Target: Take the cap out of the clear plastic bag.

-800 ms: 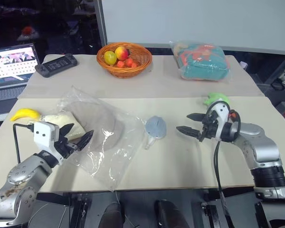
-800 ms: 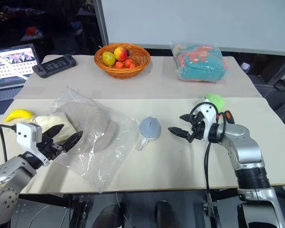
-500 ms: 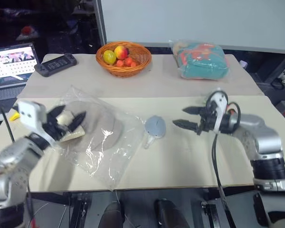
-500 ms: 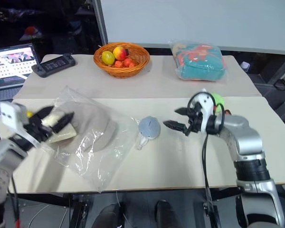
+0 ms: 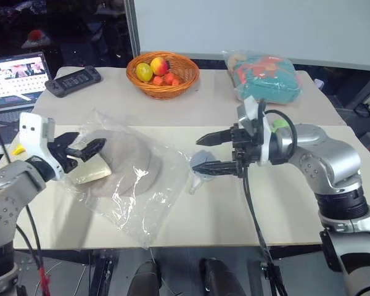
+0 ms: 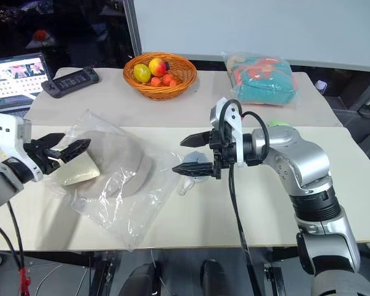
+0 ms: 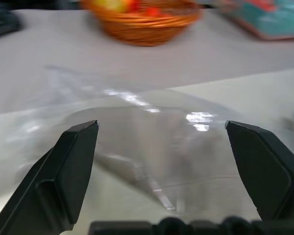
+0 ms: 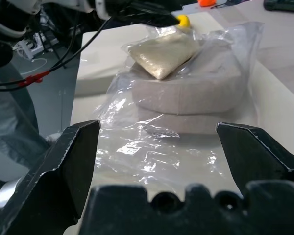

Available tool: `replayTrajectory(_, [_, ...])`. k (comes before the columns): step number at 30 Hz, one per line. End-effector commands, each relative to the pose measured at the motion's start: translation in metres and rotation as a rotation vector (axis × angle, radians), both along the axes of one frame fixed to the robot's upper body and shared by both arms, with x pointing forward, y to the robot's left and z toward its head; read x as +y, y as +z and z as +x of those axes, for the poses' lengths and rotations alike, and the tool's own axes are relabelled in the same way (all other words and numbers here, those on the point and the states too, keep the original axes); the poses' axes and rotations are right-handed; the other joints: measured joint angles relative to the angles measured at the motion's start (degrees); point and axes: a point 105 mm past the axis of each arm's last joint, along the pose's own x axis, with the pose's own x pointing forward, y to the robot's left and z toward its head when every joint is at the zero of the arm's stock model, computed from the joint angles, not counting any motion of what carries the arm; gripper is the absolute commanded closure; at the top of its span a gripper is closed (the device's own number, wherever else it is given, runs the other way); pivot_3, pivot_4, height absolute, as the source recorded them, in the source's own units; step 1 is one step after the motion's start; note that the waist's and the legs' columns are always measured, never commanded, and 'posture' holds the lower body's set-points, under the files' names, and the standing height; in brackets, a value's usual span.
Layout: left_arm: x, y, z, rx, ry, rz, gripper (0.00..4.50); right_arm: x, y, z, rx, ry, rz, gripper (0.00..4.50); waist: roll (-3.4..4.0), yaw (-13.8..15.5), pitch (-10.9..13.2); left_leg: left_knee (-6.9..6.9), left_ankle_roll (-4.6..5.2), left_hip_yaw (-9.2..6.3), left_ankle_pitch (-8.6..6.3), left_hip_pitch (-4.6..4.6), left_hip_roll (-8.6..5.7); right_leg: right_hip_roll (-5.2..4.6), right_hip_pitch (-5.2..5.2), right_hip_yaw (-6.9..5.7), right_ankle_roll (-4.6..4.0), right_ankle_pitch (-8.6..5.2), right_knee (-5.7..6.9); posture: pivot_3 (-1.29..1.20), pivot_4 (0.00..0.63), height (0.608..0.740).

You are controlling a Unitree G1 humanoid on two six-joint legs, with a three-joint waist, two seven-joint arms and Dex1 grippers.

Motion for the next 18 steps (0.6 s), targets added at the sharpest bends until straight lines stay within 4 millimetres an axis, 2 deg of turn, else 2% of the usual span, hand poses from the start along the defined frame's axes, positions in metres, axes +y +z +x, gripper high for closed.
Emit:
replayTrajectory(1, [0.017,-0.006,-0.002,0.023,0.135,-0.029,0.04,0.003,0.011,0.000,-0.068,0.017,0.003,0.00,0.00,-0.1,0.0,0.01,0.00,0.00,0.00,0.02,0.00,0.00,0.01,0.00,0.00,0.00,0.01,0.00,0.150,0.740])
replayTrajectory(5, [0.015,-0.027,-0.002,0.080,0.171,-0.097,0.04,0.006,0.009,0.000,-0.070,0.032,-0.009,0.00,-0.03,0.0,0.0,0.04,0.00,0.00,0.00,0.05,-0.01,-0.01,0.05,0.00,-0.04,0.05,0.03,0.00,0.150,0.740])
replayTrajectory(10, [0.008,-0.061,0.003,0.202,0.150,-0.071,0.04,0.011,0.012,0.000,-0.096,0.034,-0.007,0.00,-0.11,0.0,0.0,0.05,-0.01,-0.03,0.00,0.05,-0.03,-0.01,0.05,0.01,-0.07,0.07,0.07,0.00,0.150,0.740])
replayTrajectory(13, [0.017,-0.075,0.005,0.253,0.177,-0.070,0.04,0.012,0.020,0.003,-0.131,0.006,0.008,0.00,-0.11,0.0,0.0,0.06,-0.02,-0.03,0.01,0.07,-0.04,-0.01,0.06,0.00,-0.08,0.08,0.09,0.00,0.150,0.740])
replayTrajectory(14, [0.021,-0.078,0.006,0.264,0.184,-0.063,0.57,0.012,0.023,0.004,-0.142,-0.002,0.015,0.00,-0.10,0.0,0.0,0.06,-0.03,-0.02,0.02,0.10,-0.04,-0.01,0.06,0.01,-0.09,0.09,0.11,0.00,0.150,0.740])
replayTrajectory(15, [0.022,-0.081,0.006,0.274,0.184,-0.065,0.67,0.012,0.027,0.005,-0.156,-0.013,0.021,0.00,-0.11,-0.1,0.0,0.06,-0.03,-0.02,0.02,0.14,-0.03,-0.01,0.07,0.01,-0.10,0.09,0.14,0.00,0.150,0.740])
replayTrajectory(18, [0.020,-0.084,0.007,0.288,0.167,-0.057,1.74,0.012,0.033,0.008,-0.187,-0.034,0.028,0.00,-0.10,-0.1,0.0,0.06,-0.03,-0.01,0.02,0.20,-0.03,-0.01,0.08,0.00,-0.12,0.10,0.22,0.00,0.150,0.740])
